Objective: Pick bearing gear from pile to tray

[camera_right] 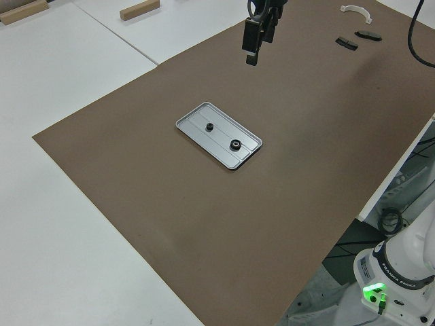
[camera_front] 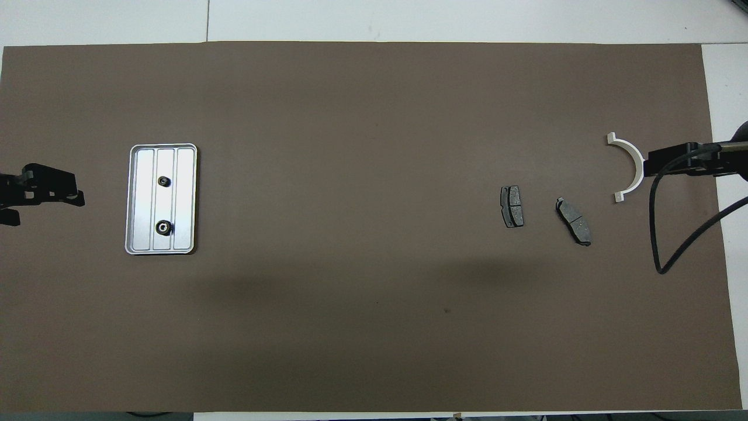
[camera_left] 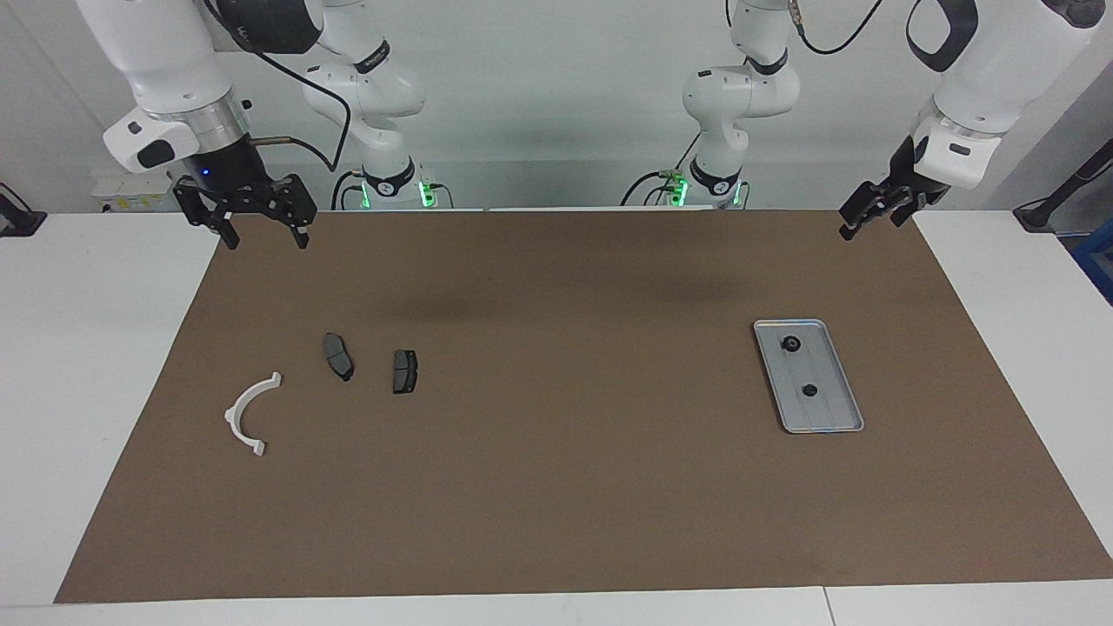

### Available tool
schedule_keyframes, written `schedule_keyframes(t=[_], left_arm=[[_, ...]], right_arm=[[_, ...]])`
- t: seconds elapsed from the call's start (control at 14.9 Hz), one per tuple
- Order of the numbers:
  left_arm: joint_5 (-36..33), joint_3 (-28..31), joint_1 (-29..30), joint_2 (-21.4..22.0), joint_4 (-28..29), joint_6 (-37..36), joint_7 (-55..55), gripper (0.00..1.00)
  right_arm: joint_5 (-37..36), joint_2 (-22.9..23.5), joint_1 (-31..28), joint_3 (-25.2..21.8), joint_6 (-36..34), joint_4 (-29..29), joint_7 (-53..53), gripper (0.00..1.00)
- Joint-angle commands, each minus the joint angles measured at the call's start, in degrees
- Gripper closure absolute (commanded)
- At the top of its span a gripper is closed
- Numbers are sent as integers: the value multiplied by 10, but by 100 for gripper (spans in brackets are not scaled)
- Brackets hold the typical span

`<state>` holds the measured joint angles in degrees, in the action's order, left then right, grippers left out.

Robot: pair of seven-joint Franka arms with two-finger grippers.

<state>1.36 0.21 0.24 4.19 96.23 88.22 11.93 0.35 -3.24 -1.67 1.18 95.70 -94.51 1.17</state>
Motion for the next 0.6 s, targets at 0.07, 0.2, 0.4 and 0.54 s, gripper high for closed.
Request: schedule_keyframes(t=[0.07,0.2,0.4,0.54], left_arm=[[-6,3,-3,6,-5,-14,-6,0],[-6,3,-3,6,-5,-13,-7,0],[-9,2,-4,6,-5,-12,-33,0],[-11,1,-5,6,-5,-10,-41,0]], right_arm=[[4,-11,-5,3,1,-9,-13,0],[4,-11,-6,3,0,-10,-13,0],[4,-12,-5,4,-2,-12,-13,0],[4,-13,-5,4,-3,-12,-13,0]])
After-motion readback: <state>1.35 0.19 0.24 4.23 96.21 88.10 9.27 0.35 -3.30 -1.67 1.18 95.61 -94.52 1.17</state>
